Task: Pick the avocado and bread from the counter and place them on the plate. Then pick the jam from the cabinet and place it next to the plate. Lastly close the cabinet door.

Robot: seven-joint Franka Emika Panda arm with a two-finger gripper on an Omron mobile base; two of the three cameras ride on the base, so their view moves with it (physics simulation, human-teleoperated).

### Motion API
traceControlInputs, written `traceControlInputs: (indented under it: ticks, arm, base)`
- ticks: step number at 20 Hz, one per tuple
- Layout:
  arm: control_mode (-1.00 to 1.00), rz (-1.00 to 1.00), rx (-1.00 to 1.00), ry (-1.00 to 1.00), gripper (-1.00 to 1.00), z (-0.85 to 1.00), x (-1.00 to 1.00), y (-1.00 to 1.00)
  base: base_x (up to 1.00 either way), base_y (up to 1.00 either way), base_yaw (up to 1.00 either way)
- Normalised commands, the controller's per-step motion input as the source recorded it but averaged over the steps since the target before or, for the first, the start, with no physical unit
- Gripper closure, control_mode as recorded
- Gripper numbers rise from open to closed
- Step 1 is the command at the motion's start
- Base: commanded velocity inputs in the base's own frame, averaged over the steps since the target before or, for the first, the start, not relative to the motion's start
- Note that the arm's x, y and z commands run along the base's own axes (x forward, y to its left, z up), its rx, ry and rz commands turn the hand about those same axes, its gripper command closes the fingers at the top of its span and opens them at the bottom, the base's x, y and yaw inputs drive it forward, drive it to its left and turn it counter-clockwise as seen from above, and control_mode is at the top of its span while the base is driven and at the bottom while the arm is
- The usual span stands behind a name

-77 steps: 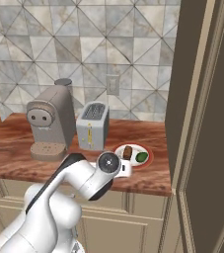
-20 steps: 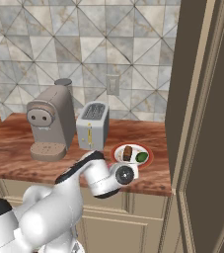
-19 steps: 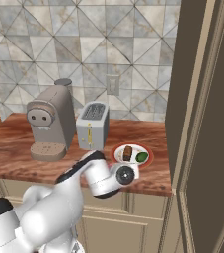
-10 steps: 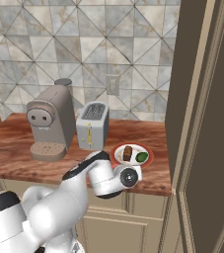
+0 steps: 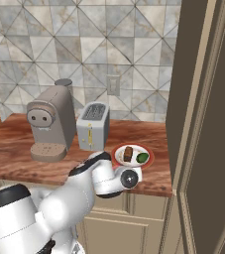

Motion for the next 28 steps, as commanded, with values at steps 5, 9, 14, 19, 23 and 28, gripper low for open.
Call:
traceControlInputs:
  ticks: [5,9,14,19,23,28]
  arm:
    - [-1.00,0.00,0.00,0.00,1.00,-0.07,0.12,0.00]
    - [-1.00,0.00,0.00,0.00,1.00,-0.06,0.16,0.00]
    - [-1.00,0.00,0.00,0.00,1.00,-0.08,0.12,0.00]
    - [-1.00,0.00,0.00,0.00,1.00,-0.09,0.11,0.00]
    - [-1.00,0.00,0.00,0.00,1.00,-0.13,0.05,0.00]
    - [-1.00,0.00,0.00,0.00,1.00,-0.18,0.03,0.00]
  base:
    - [0.00,0.00,0.00]
    - [0.00,0.00,0.00]
    - [0.00,0.00,0.00]
    - [0.00,0.00,0.00]
    - [0.00,0.00,0.00]
    - [0.00,0.00,0.00]
